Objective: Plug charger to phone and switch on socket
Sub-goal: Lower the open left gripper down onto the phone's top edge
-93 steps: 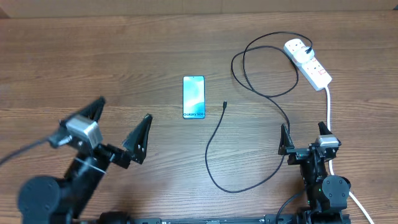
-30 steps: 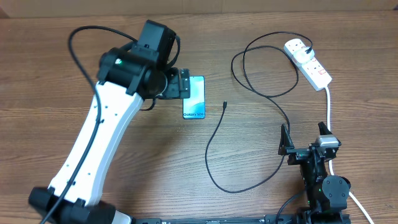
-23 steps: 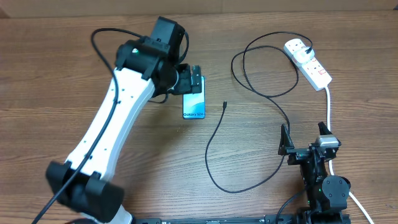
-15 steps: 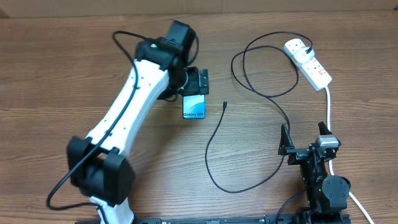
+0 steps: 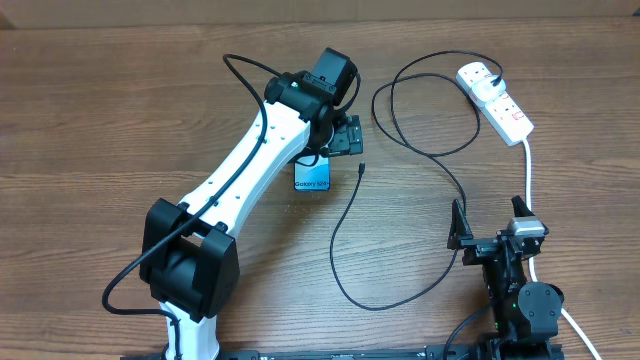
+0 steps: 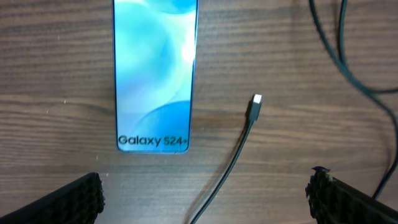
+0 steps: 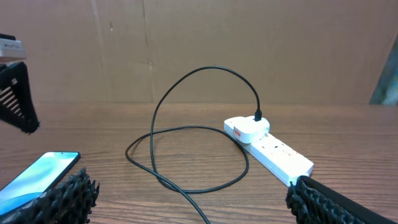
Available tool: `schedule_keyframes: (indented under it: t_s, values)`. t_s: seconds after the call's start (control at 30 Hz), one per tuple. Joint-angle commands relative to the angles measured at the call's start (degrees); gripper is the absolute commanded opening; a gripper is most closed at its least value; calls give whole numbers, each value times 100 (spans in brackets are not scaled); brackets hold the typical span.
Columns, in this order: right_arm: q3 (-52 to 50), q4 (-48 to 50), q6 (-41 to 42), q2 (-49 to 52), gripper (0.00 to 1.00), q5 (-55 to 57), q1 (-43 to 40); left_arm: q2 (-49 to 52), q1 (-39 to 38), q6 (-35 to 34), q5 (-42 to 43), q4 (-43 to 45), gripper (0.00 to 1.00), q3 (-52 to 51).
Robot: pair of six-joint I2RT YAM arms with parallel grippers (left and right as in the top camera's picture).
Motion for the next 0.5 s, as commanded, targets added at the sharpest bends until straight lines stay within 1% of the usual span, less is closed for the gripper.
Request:
schedule_keyframes:
  t_s: [0.0, 0.47]
  values:
    - [-57, 37, -24, -57, 100, 55, -24, 70, 0, -170, -133, 101, 100, 133]
    - [-57, 35, -24, -57, 100, 52, -24, 77, -72, -166, -125, 348, 100, 125]
